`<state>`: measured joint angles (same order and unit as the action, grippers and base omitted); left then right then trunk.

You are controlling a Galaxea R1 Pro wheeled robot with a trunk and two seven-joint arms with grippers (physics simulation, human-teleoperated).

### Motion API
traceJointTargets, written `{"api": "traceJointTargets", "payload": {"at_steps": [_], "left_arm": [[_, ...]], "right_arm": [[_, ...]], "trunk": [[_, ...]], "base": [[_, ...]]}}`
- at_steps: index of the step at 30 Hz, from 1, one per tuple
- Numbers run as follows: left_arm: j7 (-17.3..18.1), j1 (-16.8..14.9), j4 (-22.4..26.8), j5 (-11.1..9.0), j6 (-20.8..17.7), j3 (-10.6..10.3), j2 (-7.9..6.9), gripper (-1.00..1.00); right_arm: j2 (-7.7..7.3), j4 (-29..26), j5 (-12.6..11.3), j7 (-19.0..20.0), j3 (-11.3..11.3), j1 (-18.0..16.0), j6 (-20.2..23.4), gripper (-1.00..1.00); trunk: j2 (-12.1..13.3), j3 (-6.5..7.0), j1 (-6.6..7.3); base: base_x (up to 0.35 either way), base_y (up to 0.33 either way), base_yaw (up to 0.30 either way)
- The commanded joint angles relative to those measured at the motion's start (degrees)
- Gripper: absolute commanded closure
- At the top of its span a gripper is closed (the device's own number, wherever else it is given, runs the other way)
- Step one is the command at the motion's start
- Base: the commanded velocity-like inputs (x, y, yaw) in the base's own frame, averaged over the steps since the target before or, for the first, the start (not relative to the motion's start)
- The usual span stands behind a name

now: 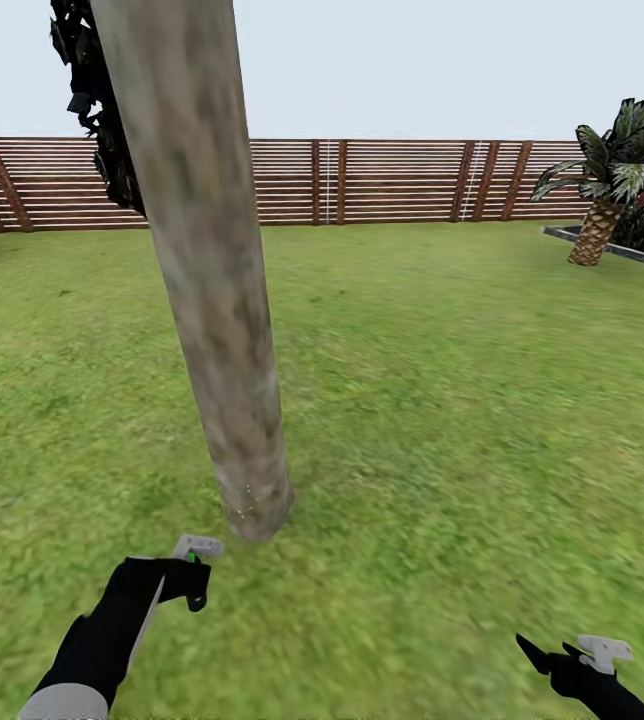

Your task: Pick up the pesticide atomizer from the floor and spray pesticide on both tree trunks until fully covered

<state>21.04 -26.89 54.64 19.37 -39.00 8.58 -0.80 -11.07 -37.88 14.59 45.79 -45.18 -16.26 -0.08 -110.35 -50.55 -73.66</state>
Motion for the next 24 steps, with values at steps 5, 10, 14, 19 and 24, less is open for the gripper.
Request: {"api": "traceJointTargets", "payload": {"at_steps": [5,10,14,19,24], "left_arm": [[-0.04,-1.33,2.64,-0.02,-1.8,-0.34,1.79,1.0],[-0.04,-2.67,9.05,0.03,-11.12,-3.5,4.78,1.0],[0.13,-3.27,10.52,-0.62,-12.03,-3.05,2.85,1.0],[10.12,-5.76,10.65,-3.55,-15.38,-2.29,-5.16,1.0],[16.2,-9.14,10.81,-3.94,-17.18,-2.25,-9.97,1.0]], "right_arm": [[0.0,0.0,0.0,0.0,0.0,0.0,0.01,-1.0],[0.0,-0.01,0.0,0.0,0.0,0.0,0.04,-1.0],[0.0,-0.03,0.0,0.0,0.0,0.0,0.03,-1.0],[0.0,-0.04,0.0,0.0,0.0,0.0,0.01,-1.0],[-0.05,-0.05,0.0,0.0,-0.08,0.0,0.01,-1.0]], "trunk": [[0.0,0.0,0.0],[0.0,0.0,0.0],[0.0,0.0,0.0],[0.0,0.0,0.0],[0.0,0.0,0.0]], "base": [[-0.005,0.002,0.0],[0.0,0.0,0.0],[0.0,0.0,0.0],[0.0,0.0,0.0],[0.0,0.0,0.0]]}}
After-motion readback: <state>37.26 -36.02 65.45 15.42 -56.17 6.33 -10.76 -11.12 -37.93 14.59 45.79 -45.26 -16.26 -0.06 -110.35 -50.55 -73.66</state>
